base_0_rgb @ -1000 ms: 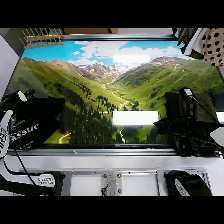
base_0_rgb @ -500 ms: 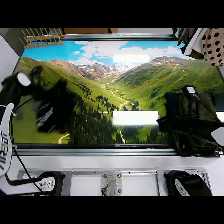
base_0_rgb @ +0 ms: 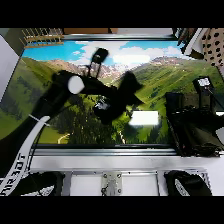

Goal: Fold the clothes and pants, and hang the long-sleeved shirts on hangers.

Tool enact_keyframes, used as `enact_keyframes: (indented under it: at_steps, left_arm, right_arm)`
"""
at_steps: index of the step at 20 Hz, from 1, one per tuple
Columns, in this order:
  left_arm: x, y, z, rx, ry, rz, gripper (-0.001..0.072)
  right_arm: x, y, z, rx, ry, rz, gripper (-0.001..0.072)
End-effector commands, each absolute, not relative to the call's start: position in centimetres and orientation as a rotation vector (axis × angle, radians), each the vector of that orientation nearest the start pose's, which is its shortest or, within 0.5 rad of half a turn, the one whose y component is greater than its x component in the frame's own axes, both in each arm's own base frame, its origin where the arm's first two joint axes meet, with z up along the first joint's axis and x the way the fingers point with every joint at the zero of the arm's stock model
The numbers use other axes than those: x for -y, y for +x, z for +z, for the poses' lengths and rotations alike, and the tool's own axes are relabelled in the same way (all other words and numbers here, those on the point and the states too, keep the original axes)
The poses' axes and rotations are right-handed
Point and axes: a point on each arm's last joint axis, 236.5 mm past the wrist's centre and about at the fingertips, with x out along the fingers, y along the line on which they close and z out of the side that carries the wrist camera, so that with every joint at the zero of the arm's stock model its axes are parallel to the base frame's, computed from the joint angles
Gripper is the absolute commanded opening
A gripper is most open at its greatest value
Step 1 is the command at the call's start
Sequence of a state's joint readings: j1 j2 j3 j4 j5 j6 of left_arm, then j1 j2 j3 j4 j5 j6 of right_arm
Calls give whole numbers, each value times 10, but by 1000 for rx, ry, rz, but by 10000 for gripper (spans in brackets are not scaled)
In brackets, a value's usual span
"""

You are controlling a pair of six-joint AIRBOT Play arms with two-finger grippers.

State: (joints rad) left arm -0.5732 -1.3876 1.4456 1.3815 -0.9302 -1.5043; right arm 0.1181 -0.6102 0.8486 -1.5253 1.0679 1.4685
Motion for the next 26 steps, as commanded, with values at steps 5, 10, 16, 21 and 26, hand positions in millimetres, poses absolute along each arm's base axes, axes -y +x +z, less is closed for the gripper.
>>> enact_keyframes:
  at_steps: [5,10,16,21,26]
  left_arm:
    - [258,424,31,-1095,27,-462,632]
    - [229,425,-52,-1398,-282,-368,633]
    - [239,403,-100,-1587,-411,-400,632]
    - [254,402,-98,-1567,-409,-448,611]
    - [254,403,-98,-1562,-400,-458,7]
  right_arm:
    - [-38,295,119,-827,-132,163,22]
    - [-40,304,94,-917,-28,116,588]
    - [-37,318,29,-1132,138,64,589]
    - [-12,347,-27,-1221,493,-9,591]
    - [-19,364,-82,-1290,608,17,590]
